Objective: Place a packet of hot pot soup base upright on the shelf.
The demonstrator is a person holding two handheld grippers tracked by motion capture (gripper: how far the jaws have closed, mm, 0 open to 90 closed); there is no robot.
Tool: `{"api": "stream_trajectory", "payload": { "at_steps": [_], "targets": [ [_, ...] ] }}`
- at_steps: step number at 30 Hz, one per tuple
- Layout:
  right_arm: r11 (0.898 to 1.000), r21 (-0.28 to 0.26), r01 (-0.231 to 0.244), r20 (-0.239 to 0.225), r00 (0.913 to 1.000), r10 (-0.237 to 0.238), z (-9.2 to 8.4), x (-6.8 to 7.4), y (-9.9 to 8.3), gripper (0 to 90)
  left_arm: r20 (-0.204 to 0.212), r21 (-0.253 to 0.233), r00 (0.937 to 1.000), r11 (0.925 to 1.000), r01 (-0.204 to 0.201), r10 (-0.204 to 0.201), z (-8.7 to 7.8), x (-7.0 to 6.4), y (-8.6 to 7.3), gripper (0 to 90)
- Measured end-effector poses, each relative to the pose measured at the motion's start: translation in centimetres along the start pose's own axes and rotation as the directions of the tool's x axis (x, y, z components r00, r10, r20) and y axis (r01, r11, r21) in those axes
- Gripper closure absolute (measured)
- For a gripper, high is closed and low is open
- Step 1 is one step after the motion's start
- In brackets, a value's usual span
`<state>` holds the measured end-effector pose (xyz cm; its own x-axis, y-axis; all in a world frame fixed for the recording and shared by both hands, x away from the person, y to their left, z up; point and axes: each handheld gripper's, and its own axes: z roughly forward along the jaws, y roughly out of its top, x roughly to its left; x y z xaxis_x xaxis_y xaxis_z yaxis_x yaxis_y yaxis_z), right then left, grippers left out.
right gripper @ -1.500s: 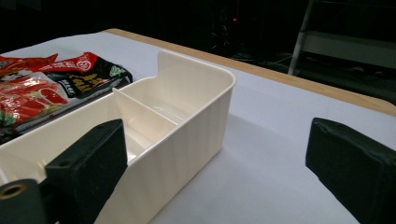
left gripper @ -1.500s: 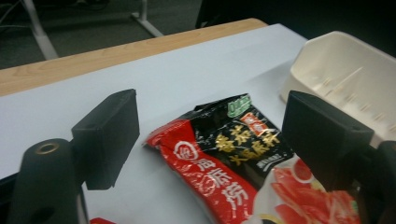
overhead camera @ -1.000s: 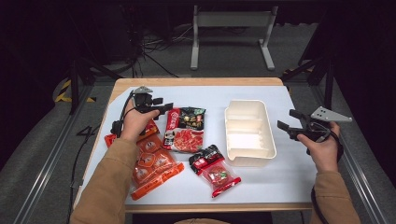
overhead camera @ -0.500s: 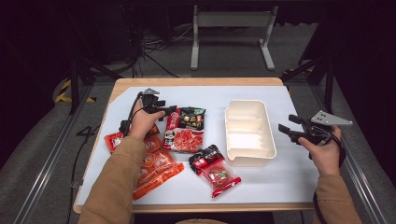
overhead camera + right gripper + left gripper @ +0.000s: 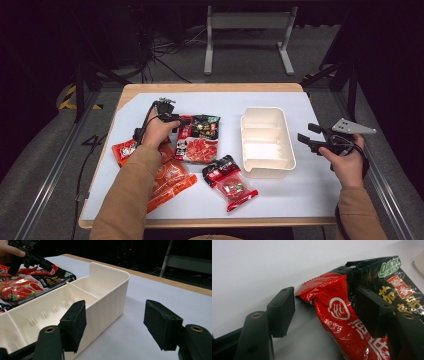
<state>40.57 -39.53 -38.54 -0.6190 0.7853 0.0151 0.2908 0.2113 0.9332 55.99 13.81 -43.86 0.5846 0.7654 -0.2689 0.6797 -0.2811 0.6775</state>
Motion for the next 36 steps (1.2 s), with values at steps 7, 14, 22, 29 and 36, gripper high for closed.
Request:
{"api": "stream_trajectory", "payload": {
  "at_steps": [7, 14, 22, 29, 36],
  "targets": [
    [1.0, 0.006, -0.002, -0.003, 1.0, 0.002, 0.0, -0.1, -0.1, 34.8, -0.006, 0.045, 1.0, 0.999, -0.001, 0.001, 0.4, -0.1, 0.1, 40.9],
    [1.0, 0.014, 0.007, -0.005, 1.0, -0.007, 0.1, 0.0, 0.0, 35.6, 0.023, 0.069, 0.999, 0.9969, 0.037, -0.039, 0.3, -0.3, 0.0, 66.4],
    [1.0, 0.021, 0.011, -0.003, 0.9999, -0.011, 0.1, 0.0, 0.1, 37.5, 0.022, 0.044, 0.9979, 0.9972, 0.06, -0.061, -0.2, -0.5, 0.1, 81.1],
    [1.0, 0.026, -0.005, -0.002, 1.0, 0.005, -0.1, -0.1, 0.1, 41.8, 0.036, 0.006, 0.997, 0.9976, 0.068, -0.069, -0.9, -0.9, 0.3, 82.8],
    [0.998, 0.03, -0.064, -0.022, 0.9977, 0.064, -0.5, 0.0, 0.2, 50.7, 0.086, -0.059, 0.9934, 0.995, 0.081, -0.076, -2.5, -1.8, 1.1, 85.6]
  ]
}}
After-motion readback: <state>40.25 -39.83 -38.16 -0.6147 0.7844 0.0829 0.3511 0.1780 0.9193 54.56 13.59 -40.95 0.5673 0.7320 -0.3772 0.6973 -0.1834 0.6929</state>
